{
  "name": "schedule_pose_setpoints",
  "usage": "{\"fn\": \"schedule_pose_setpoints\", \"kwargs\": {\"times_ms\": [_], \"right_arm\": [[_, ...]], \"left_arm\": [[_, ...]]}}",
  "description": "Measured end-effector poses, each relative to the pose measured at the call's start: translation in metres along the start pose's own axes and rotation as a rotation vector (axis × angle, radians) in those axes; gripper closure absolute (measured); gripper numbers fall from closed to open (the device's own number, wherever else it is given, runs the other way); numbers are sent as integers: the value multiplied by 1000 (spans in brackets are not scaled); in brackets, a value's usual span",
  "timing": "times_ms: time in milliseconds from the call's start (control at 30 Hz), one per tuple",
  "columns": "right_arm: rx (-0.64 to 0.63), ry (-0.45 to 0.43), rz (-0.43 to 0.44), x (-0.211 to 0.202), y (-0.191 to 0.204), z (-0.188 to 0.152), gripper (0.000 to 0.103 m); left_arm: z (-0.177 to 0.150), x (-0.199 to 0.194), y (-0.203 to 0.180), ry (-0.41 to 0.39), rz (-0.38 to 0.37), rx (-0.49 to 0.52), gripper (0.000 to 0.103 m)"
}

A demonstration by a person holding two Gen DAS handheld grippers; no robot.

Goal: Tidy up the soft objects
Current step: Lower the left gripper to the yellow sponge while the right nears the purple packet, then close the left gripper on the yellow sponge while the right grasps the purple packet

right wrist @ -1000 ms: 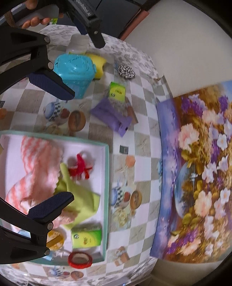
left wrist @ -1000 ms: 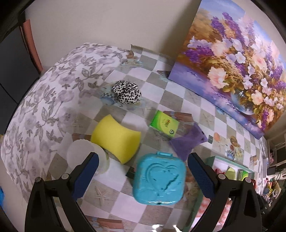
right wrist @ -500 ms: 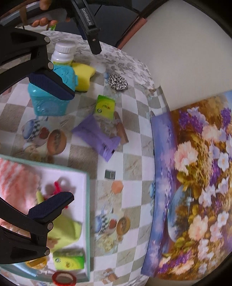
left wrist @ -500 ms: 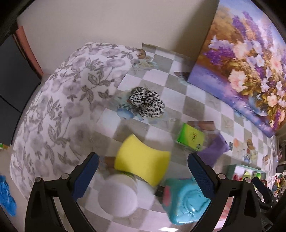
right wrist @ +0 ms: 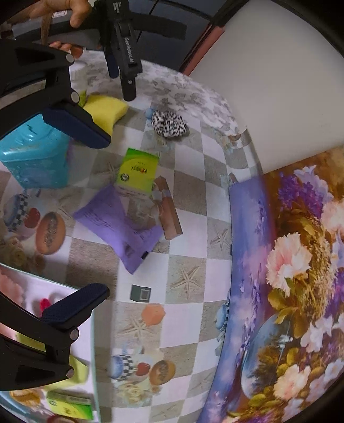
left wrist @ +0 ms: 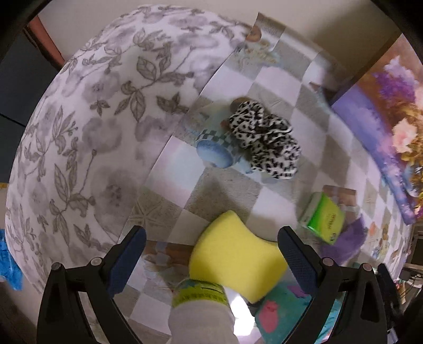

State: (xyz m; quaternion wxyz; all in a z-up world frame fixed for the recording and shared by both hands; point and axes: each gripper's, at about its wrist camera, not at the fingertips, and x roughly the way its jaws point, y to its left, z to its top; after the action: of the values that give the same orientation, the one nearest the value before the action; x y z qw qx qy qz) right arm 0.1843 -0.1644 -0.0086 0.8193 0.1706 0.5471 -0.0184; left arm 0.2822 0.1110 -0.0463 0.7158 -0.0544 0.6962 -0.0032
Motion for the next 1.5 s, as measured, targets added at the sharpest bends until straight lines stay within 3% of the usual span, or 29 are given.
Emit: {"fn": "schedule_pose_setpoints", "kwargs": {"times_ms": [367,567,733,833,933,1100,1233,1500], "right_arm": [[28,86,-5,30,-6,14,0],[23,94,-22,34,-8,15,0],[21,99,-14,41,-8,16,2],[19,100,-11,43,-6,16,5],[9,104,-16,45,-4,16,10],[-1,111,-19,49,-2,16,18],[-6,118,-21,52,-2,15,25],[-1,131,-23,60,-5,12,60]], "left_arm": [[1,34,-8,148,40,-1,4],[-2,49,-11,214,0,-23,4],[-7,52,-24,211,-13,-16,4],[-12,53,-37,201,-18,4,14],[-13,55,-49,213,-28,24,24],[-18,55,-64,204,-15,43,27],[-17,54,-67,165,-23,39,37],[-6,53,-75,96,-42,74,45]]}}
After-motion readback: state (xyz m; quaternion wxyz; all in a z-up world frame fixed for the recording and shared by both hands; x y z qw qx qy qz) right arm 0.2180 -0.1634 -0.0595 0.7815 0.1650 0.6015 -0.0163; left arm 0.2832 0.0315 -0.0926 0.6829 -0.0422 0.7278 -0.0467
